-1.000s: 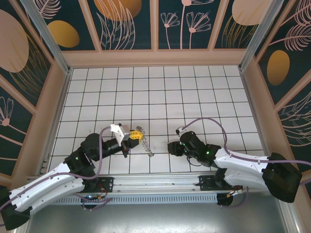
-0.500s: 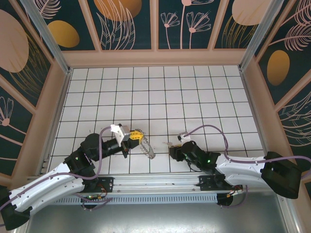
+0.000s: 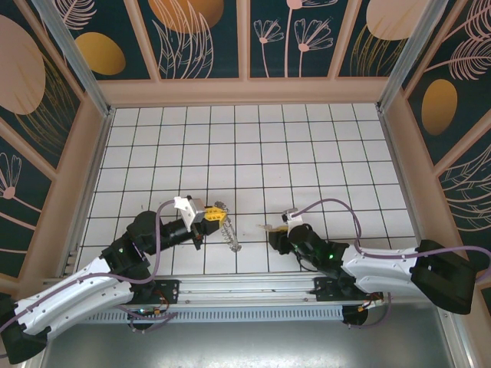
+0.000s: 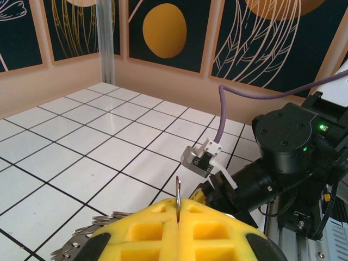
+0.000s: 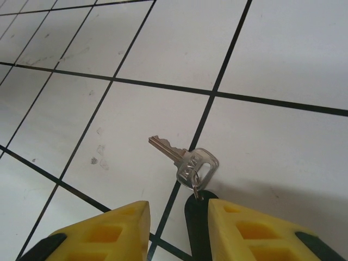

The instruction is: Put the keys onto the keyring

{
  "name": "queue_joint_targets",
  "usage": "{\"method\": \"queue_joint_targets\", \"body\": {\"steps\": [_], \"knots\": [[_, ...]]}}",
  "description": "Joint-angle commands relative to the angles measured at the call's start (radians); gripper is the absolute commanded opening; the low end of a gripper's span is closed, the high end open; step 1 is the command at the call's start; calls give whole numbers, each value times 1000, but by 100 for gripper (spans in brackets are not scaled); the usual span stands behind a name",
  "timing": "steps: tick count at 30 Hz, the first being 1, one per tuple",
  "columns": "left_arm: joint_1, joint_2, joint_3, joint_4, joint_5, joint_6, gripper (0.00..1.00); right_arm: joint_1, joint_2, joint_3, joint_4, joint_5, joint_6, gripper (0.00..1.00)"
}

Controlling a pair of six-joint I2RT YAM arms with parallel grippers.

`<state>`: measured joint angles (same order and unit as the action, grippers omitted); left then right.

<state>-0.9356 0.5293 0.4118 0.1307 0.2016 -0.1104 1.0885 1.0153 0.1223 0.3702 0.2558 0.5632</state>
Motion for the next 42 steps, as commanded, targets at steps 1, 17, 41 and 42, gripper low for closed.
{"method": "queue_joint_targets", "body": {"steps": [1, 17, 41, 42], "knots": [[-4, -21, -4, 70, 18, -17, 0, -15, 27, -5, 57, -14, -35, 35], [-3, -29, -7, 74, 18, -18, 0, -37, 168, 38, 93, -80, -63, 34], [-3, -26, -7, 73, 19, -18, 0, -74, 187, 33, 165, -110, -79, 28], [-4, -27, -7, 72, 18, -19, 0, -76, 189, 34, 166, -112, -80, 26]]}}
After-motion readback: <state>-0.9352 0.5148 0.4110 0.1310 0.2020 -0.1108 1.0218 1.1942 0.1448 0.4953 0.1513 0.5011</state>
